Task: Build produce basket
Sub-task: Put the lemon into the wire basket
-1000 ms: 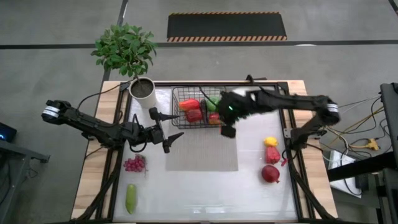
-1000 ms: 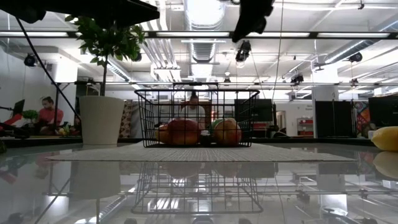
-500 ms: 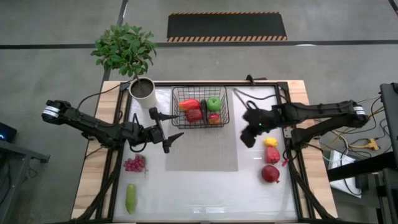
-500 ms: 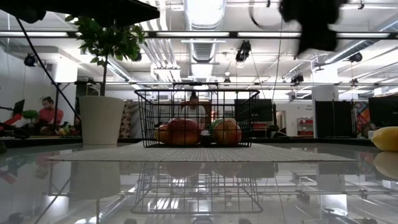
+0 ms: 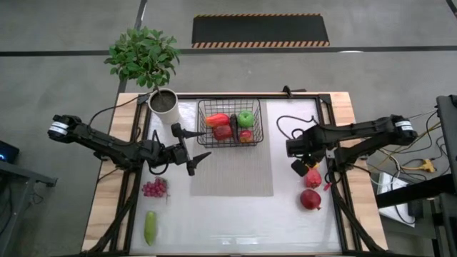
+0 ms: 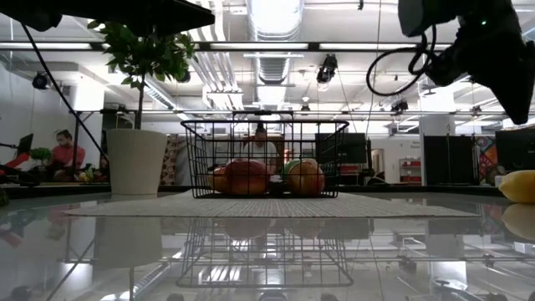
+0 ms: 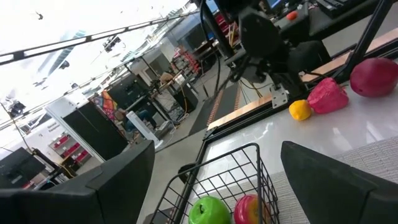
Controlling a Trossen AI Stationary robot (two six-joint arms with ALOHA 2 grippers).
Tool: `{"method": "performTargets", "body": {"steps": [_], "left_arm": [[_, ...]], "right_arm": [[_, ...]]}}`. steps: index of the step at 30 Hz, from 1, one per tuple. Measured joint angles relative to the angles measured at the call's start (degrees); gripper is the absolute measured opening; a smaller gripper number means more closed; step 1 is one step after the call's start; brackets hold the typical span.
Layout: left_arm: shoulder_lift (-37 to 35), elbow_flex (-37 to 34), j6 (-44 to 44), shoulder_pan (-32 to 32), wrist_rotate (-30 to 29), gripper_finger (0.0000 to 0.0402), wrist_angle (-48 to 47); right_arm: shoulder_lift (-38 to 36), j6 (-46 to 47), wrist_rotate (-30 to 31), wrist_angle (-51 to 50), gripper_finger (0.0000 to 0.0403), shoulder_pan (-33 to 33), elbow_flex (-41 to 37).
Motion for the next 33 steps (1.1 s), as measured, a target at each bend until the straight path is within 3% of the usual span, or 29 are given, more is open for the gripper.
{"method": "performTargets", "body": {"steps": [10, 15, 33], "left_arm": [[0.00, 0.00, -0.04, 0.00, 0.00, 0.0331, 0.00], [0.00, 0.00, -0.07, -0.02, 0.00, 0.0331, -0.02], [0.00, 0.00, -0.11, 0.00, 0.00, 0.0331, -0.09]], "right_arm": [[7.04, -9.81, 1.23, 0.00, 0.0188, -0.02, 1.23], [9.59, -14.58, 2.55, -0.01, 0.0234, 0.00, 1.31], [19.50, -16.82, 4.81, 1.76, 0.0249, -0.02, -1.95]]}}
